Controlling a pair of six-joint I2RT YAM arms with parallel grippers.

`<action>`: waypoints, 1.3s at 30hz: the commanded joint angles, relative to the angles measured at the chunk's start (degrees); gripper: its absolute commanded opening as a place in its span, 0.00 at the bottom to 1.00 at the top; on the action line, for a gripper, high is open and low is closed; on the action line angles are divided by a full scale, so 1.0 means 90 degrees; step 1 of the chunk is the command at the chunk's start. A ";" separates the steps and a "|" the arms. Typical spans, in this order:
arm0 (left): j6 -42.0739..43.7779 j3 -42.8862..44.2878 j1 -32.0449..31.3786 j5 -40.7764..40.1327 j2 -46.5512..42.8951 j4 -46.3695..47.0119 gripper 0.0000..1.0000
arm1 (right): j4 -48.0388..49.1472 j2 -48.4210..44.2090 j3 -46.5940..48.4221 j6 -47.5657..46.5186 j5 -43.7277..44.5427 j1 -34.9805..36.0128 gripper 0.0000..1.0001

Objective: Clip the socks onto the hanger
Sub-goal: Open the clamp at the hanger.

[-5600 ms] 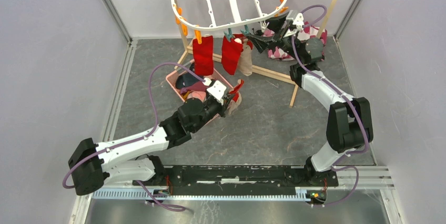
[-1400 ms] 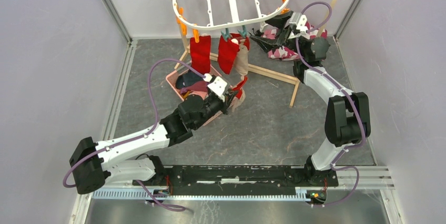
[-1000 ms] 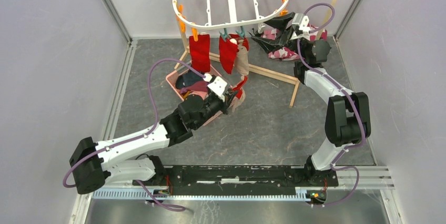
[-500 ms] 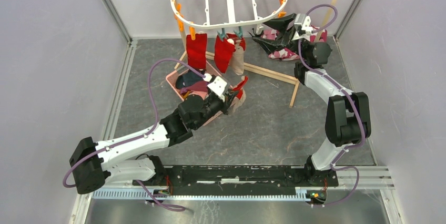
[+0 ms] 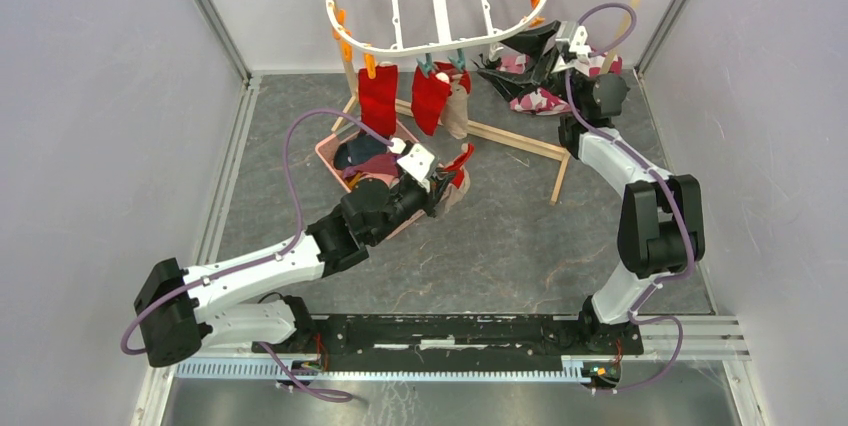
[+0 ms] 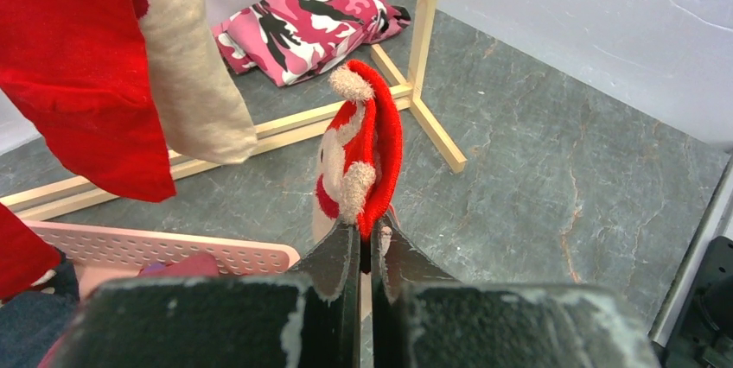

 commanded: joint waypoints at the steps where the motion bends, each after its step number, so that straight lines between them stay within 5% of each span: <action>1: -0.0112 0.0288 -0.0038 0.0031 0.0029 0.0089 0.02 | 0.0031 0.0138 0.0404 -0.0060 0.0128 0.0095 0.82; 39: -0.0112 0.0327 -0.0072 0.0008 0.0090 0.0084 0.02 | 0.0723 0.0335 0.0684 0.0607 0.0043 0.0093 0.76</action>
